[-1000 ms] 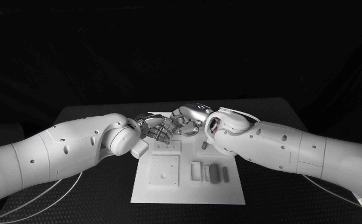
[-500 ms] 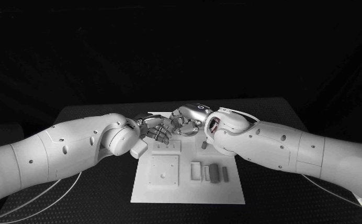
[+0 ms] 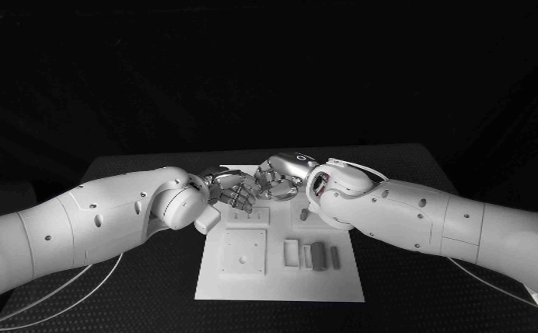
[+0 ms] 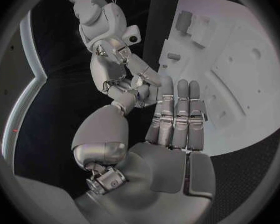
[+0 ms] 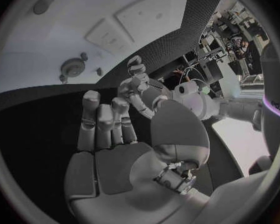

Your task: Assemble the parts on the task board

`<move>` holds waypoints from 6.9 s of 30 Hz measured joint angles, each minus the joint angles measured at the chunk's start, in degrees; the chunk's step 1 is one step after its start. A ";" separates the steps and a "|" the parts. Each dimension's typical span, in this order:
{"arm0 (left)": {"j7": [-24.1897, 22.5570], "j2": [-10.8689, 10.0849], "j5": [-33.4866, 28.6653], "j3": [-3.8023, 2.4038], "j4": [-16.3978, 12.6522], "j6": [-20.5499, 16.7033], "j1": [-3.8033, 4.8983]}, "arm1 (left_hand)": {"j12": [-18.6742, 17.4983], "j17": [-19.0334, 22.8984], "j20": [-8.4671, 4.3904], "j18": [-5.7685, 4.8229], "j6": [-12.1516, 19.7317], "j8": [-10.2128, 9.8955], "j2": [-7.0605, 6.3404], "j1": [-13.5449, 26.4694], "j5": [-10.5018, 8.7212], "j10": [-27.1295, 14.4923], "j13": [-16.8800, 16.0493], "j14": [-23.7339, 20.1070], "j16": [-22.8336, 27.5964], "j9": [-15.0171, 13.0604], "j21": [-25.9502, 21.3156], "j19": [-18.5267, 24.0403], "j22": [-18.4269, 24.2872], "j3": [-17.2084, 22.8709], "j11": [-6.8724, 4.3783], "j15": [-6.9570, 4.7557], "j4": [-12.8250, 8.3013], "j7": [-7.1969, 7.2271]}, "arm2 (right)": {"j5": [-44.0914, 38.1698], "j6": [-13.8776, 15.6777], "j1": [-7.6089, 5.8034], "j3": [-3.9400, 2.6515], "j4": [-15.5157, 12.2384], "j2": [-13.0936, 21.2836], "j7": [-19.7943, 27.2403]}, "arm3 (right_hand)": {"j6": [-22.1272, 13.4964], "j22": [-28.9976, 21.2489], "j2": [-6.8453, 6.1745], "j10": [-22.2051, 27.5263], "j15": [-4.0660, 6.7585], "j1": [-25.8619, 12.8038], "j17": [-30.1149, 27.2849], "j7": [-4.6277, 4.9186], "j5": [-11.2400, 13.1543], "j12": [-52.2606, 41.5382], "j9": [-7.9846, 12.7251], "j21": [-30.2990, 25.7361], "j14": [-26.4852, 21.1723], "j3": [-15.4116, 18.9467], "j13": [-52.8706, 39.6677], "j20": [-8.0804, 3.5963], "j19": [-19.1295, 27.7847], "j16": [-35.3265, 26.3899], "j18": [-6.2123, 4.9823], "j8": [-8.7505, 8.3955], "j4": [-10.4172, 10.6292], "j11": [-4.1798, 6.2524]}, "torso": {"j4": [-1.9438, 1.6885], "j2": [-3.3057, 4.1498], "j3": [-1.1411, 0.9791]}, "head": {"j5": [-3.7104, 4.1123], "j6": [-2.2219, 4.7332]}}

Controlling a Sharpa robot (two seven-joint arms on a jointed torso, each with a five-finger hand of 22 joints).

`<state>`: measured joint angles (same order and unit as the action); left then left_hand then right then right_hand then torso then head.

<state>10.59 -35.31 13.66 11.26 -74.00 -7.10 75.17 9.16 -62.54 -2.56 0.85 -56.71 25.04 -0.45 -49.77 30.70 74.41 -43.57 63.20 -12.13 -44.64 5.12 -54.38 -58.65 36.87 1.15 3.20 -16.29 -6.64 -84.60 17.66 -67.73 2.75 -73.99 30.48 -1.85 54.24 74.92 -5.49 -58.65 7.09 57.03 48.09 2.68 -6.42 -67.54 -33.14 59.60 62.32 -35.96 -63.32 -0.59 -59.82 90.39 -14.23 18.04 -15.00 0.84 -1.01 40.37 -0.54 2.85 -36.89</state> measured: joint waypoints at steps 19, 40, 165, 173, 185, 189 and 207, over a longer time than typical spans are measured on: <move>1.24 0.06 4.78 -0.20 3.30 3.06 0.32 | -3.11 -0.35 2.05 0.01 -0.91 -2.94 0.46 -1.05 -8.42 2.07 3.56 0.38 1.10 1.11 -0.64 4.75 -5.02 -0.08 0.08 0.39 0.25 -0.72 | 13.94 7.11 -0.13 -1.81 -1.28 7.51 5.87 | -5.90 0.00 -4.44 5.22 -4.75 -3.95 0.16 6.74 -0.01 0.39 2.74 -1.95 -4.80 6.22 -0.47 2.30 4.52 -0.88 0.01 -5.20 1.81 -4.59 | 0.08 -0.03 -0.08 | -0.62 -0.21; 13.03 6.68 12.04 -0.03 11.19 9.41 2.27 | 4.27 -1.00 -0.84 0.01 -1.00 -4.05 1.49 -0.65 -11.97 2.89 -5.80 -0.16 -15.28 1.04 4.28 2.27 -15.03 2.51 -1.58 -2.01 0.11 -0.78 | 29.59 7.17 -6.70 -4.84 17.67 5.97 7.91 | -6.09 0.00 -3.54 5.31 -4.76 -4.23 0.15 6.73 -0.01 0.11 2.74 -1.95 -4.80 6.38 -0.35 2.35 4.56 -0.88 0.01 -5.20 1.97 -4.63 | -0.04 0.01 -0.08 | -0.79 -1.27; 19.63 14.80 39.32 2.25 16.74 11.57 -0.51 | 11.15 18.76 -2.97 -0.49 -3.49 -5.34 -0.06 2.18 -5.93 4.67 -5.26 -2.92 -36.80 -8.04 7.54 -0.32 -16.42 3.21 -3.44 -4.52 0.39 -0.61 | 30.43 4.62 -6.90 -5.22 15.27 4.69 8.00 | -6.55 0.00 -2.43 5.30 -4.81 -3.55 0.11 6.91 -0.01 -0.11 3.09 -1.91 -5.23 7.32 0.25 2.66 4.86 -0.88 -0.05 -5.20 0.69 -4.63 | -0.09 -0.06 0.02 | -0.14 -4.75; 19.63 14.86 40.02 2.27 16.69 11.55 -0.57 | 11.38 19.14 -3.05 -0.39 -3.49 -5.36 -0.06 2.18 -5.80 4.66 -5.17 -3.12 -37.16 -8.07 7.56 -0.43 -16.41 3.07 -3.43 -4.31 0.40 -0.61 | 30.41 4.50 -6.90 -5.22 15.27 4.68 8.00 | -6.51 0.00 -2.43 5.30 -4.82 -3.55 0.11 6.97 -0.01 -0.11 3.09 -1.91 -5.24 7.48 0.29 2.66 4.86 -0.88 -0.05 -5.20 0.54 -4.63 | -0.09 -0.06 0.02 | -0.15 -4.82; 19.69 15.01 43.01 2.25 16.24 12.17 -0.68 | 11.38 20.06 -2.97 -0.39 -3.49 -5.66 -0.06 2.18 -5.44 4.68 -5.02 -3.33 -37.96 -8.17 7.70 -0.53 -16.38 2.99 -3.46 -4.52 0.47 -0.61 | 30.37 4.31 -6.90 -5.22 15.19 4.75 7.98 | -6.52 0.00 -2.43 5.30 -4.87 -3.54 0.06 6.97 -0.01 -0.11 3.14 -1.91 -5.28 7.48 0.29 2.66 4.87 -0.88 -0.04 -5.20 0.54 -4.63 | -0.12 -0.06 0.02 | -0.24 -4.99; 19.67 15.08 43.67 2.25 16.25 12.21 -0.72 | 11.61 20.22 -2.97 -0.48 -3.59 -5.68 -0.06 2.18 -5.43 4.78 -4.95 -3.35 -37.96 -8.17 7.70 -0.53 -16.36 2.97 -3.56 -4.52 0.47 -0.51 | 30.37 4.28 -6.90 -5.22 15.19 4.73 7.98 | -6.52 0.00 -2.43 5.30 -4.87 -3.54 0.06 6.96 -0.01 -0.11 3.14 -1.91 -5.28 7.48 0.29 2.66 4.87 -0.88 -0.04 -5.20 0.54 -4.63 | -0.12 -0.06 0.02 | -0.24 -4.99; 19.75 15.80 45.01 2.17 16.87 12.16 -1.01 | 12.09 23.47 -2.89 -0.88 -4.00 -5.24 1.40 3.64 -8.13 4.78 -4.28 -3.55 -40.44 -8.47 7.78 -1.01 -16.46 2.39 -3.56 -4.72 2.42 -0.48 | 30.35 4.09 -6.90 -5.22 15.24 4.66 7.97 | -6.62 0.00 -2.20 5.30 -4.90 -3.31 0.07 6.88 -0.01 -0.11 3.13 -1.91 -5.31 7.48 0.35 2.67 4.87 -0.88 -0.04 -5.20 0.54 -4.63 | -0.09 -0.06 -0.02 | -0.15 -5.02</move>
<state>30.34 -19.52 58.68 13.43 -57.13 5.05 74.16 21.26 -39.07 -5.45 -0.04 -60.71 19.80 0.94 -46.13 22.57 79.18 -47.84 59.65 -52.58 -53.10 12.90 -55.39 -75.11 39.26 -2.41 -1.52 -13.87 -7.12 -54.25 21.75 -74.63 -2.48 -58.75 35.15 6.12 47.62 74.92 -7.69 -53.34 2.19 53.72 48.16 9.56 -6.43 -67.65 -30.01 57.69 57.01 -28.48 -62.98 2.07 -54.95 89.51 -14.27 12.85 -14.47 -3.79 -1.09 40.31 -0.56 2.70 -41.91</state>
